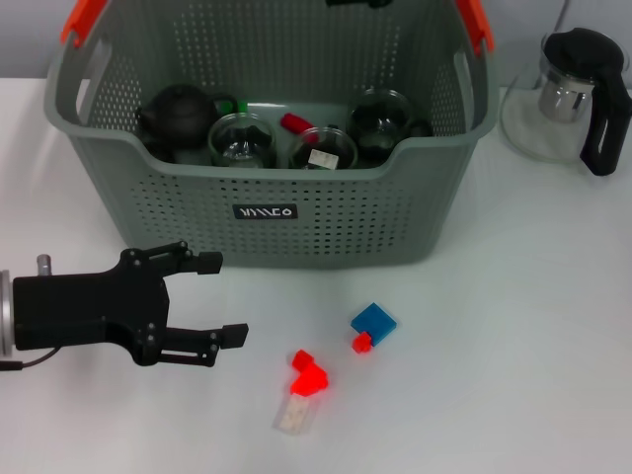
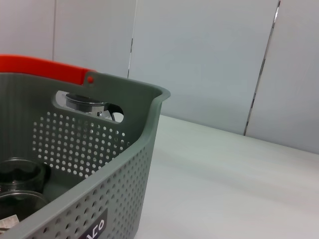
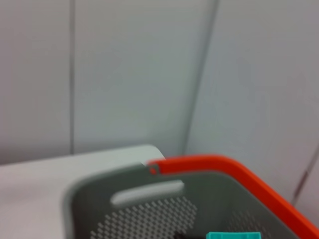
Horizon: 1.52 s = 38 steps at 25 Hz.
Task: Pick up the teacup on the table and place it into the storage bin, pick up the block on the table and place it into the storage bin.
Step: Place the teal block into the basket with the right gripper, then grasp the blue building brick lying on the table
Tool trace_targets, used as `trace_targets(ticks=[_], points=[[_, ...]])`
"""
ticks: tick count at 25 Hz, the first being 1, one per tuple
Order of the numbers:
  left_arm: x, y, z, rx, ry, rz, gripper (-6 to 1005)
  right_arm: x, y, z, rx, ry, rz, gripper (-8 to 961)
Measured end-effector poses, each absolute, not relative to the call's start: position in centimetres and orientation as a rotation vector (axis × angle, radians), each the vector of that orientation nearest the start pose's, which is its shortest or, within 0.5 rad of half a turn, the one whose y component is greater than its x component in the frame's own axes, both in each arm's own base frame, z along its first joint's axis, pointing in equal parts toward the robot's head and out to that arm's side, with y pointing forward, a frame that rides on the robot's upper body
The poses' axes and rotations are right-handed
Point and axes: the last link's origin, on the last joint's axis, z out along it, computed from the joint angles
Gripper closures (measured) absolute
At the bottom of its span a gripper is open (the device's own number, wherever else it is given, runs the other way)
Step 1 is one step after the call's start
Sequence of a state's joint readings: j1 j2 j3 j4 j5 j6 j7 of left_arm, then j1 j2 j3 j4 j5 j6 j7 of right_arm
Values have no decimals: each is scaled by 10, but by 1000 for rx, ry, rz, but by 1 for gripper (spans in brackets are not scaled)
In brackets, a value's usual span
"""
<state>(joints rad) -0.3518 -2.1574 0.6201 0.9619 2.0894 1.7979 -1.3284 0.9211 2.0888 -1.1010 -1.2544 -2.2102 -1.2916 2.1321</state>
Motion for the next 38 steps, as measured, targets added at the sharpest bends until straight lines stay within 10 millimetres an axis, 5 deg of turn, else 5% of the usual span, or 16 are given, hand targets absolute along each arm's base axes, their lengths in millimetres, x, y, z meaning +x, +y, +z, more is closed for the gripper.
trace_targets(ticks=[16,22,26,31,38], points=[[-276,274,23,-2784,-463,-651,53,32,454,7,-2649,298,223,398],[-275,274,23,-2789,-467,-655,53,29,452,11,-2640,273,242,125],[-275,274,23,-2789,-468,-655,53,24,435,28,-2679,218,332,7],[-277,273,23,-2786,-474,-654,53,31,393,51,-2799,73,484,9],[-278,272,23,-2784,-472,-651,53,83,344,58,-2997,55,327,11]])
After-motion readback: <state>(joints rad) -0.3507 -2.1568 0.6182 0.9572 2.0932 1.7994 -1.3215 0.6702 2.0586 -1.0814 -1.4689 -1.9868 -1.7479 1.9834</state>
